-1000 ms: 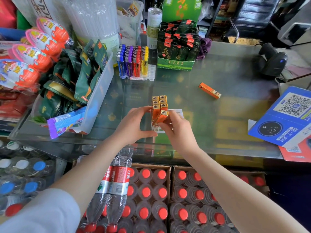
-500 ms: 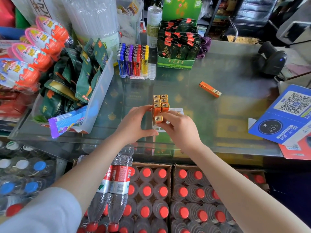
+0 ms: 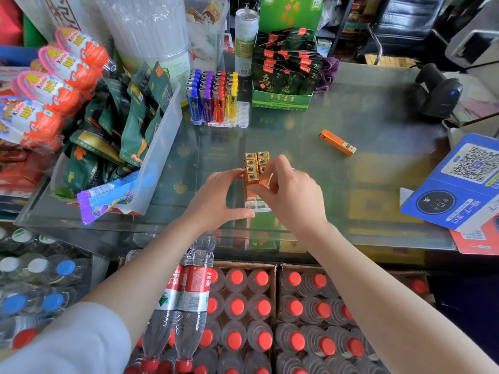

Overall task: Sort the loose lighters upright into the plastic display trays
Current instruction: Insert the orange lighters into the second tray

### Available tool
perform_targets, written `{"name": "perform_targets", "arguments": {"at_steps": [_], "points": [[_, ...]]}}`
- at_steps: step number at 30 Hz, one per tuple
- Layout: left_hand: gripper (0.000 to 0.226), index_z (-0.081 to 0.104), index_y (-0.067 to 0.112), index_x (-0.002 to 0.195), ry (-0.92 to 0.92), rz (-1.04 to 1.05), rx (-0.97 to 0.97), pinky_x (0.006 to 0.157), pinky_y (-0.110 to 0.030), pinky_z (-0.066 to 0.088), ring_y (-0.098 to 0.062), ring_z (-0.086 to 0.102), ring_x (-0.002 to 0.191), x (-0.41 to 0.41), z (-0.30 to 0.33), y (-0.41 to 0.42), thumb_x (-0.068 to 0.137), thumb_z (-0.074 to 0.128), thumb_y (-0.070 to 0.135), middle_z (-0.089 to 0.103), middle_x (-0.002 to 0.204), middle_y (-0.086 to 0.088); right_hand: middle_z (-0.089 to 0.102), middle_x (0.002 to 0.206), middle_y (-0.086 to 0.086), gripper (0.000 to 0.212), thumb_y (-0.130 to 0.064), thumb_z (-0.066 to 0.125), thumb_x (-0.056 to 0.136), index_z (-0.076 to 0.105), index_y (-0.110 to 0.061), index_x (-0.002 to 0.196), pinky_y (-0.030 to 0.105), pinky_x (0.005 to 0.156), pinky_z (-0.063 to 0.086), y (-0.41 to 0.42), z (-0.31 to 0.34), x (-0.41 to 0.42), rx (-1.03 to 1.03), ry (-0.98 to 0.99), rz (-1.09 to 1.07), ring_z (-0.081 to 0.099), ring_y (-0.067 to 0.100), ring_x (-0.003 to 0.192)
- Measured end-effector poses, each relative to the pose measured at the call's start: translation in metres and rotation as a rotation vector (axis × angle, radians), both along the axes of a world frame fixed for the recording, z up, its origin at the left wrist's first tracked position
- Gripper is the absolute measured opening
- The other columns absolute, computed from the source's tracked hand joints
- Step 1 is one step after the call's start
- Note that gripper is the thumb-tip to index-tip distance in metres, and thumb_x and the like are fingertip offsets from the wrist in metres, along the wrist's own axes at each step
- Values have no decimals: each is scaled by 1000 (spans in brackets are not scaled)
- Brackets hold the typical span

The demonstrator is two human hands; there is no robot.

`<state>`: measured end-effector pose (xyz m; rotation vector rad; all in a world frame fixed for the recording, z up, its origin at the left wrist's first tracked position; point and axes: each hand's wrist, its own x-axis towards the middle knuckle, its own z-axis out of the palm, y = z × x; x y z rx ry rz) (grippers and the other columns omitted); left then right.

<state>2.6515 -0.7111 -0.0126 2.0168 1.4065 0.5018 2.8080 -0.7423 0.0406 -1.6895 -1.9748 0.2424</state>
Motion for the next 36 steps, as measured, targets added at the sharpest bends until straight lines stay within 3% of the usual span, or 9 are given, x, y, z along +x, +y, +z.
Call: {"name": "perform_targets", "arguments": {"at_steps": [3,7,12,18,25,28,32,34,36], "points": [[79,37,28,132,-6,1,-8,101,-37,31,-12,33,125,0,2,0,65,74,45,44,136,8,52,63,-5,38,-45,64,79,50,-11,90,32,53,43,7,-1,11,-6,193,-20,50,19,57],[77,41,25,128,-17,5,6,101,-38,33,-13,36,123,0,3,0,62,77,43,48,131,6,58,85,0,15,-25,53,90,55,-11,90,34,70,44,24,-28,42,-8,391,-203,55,20,80],[73,42,25,124,20,11,1,100,-37,32,-13,37,122,5,11,0,62,77,42,48,129,6,50,125,16,29,-9,47,88,52,-7,117,40,94,35,49,-54,87,-37,144,-361,43,37,112],[74,42,24,125,34,9,-8,101,-37,32,-14,37,122,13,13,6,62,78,39,48,130,5,19,152,11,55,-15,44,91,22,-13,141,47,104,28,82,-53,118,-241,3,-446,16,34,136],[72,42,25,124,35,22,-15,100,-36,30,-12,37,120,13,13,7,63,78,39,47,130,6,48,121,20,32,-21,46,92,51,-7,120,43,90,36,96,-55,121,-211,-119,-476,40,38,113],[71,42,26,124,40,20,-15,100,-35,30,-11,37,120,13,14,7,64,77,39,46,130,6,55,109,17,26,-26,50,90,61,-14,111,40,84,38,88,-58,109,-142,-111,-365,44,36,105],[70,42,27,124,47,25,-8,98,-33,30,-11,38,119,14,15,6,65,76,40,47,129,7,56,111,9,24,-27,57,87,62,-19,109,39,86,37,71,-60,96,-150,-61,-208,46,32,105],[67,44,28,123,48,17,3,97,-33,32,-11,38,118,15,17,5,65,76,41,48,128,8,61,104,6,22,-24,61,84,63,-17,105,34,80,40,65,-52,96,-174,81,-197,52,23,93],[64,46,29,121,47,12,11,97,-34,33,-10,38,117,15,17,4,65,75,42,49,127,8,63,86,3,17,-20,66,81,65,-16,98,25,67,43,56,-37,95,-232,426,-206,54,12,67]]}}
